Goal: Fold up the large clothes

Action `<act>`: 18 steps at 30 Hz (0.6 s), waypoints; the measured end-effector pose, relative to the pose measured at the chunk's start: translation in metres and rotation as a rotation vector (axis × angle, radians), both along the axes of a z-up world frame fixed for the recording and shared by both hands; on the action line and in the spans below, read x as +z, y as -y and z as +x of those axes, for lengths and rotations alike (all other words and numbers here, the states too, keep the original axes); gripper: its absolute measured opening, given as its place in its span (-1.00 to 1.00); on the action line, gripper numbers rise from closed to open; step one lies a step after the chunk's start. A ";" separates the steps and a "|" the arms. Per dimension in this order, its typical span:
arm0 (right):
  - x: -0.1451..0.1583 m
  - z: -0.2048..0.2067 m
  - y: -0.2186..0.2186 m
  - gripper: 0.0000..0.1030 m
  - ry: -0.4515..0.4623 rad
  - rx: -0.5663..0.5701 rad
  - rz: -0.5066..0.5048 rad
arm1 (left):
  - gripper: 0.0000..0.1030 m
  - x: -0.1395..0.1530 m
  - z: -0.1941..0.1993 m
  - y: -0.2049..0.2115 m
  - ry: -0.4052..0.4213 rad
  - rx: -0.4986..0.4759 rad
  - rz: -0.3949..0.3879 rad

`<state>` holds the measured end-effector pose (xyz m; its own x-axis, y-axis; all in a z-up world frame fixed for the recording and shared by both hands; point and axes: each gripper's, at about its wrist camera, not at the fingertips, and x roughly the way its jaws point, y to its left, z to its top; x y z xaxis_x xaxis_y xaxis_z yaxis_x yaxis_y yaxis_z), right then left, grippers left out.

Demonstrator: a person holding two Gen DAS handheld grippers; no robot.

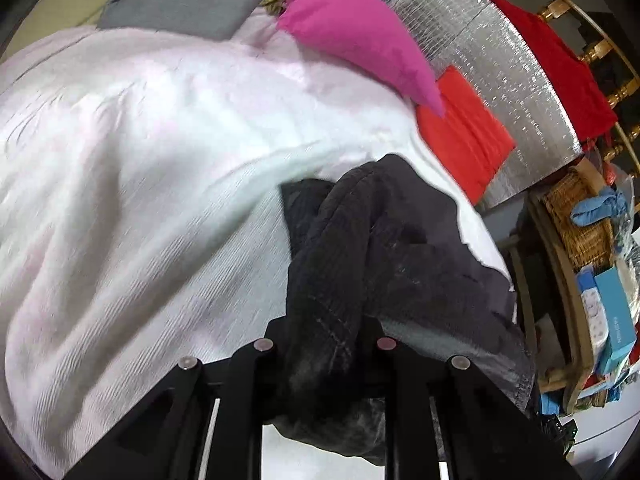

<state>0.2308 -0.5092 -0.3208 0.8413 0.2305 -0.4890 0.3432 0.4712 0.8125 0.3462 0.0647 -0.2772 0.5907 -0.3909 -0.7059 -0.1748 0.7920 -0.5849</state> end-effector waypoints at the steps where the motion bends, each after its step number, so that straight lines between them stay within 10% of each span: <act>1: -0.005 -0.002 0.000 -0.29 -0.019 0.009 0.006 | -0.49 -0.006 0.000 0.000 -0.020 0.001 0.004; 5: -0.018 0.001 0.008 0.33 -0.114 0.029 0.022 | 0.04 -0.011 0.001 0.001 -0.063 -0.015 0.095; 13: 0.019 -0.069 0.039 0.45 -0.119 -0.004 -0.050 | 0.17 0.012 -0.030 -0.035 -0.093 -0.008 0.002; 18: 0.048 -0.087 0.059 0.54 -0.096 -0.058 -0.174 | 0.24 0.059 -0.046 -0.032 0.055 0.057 0.189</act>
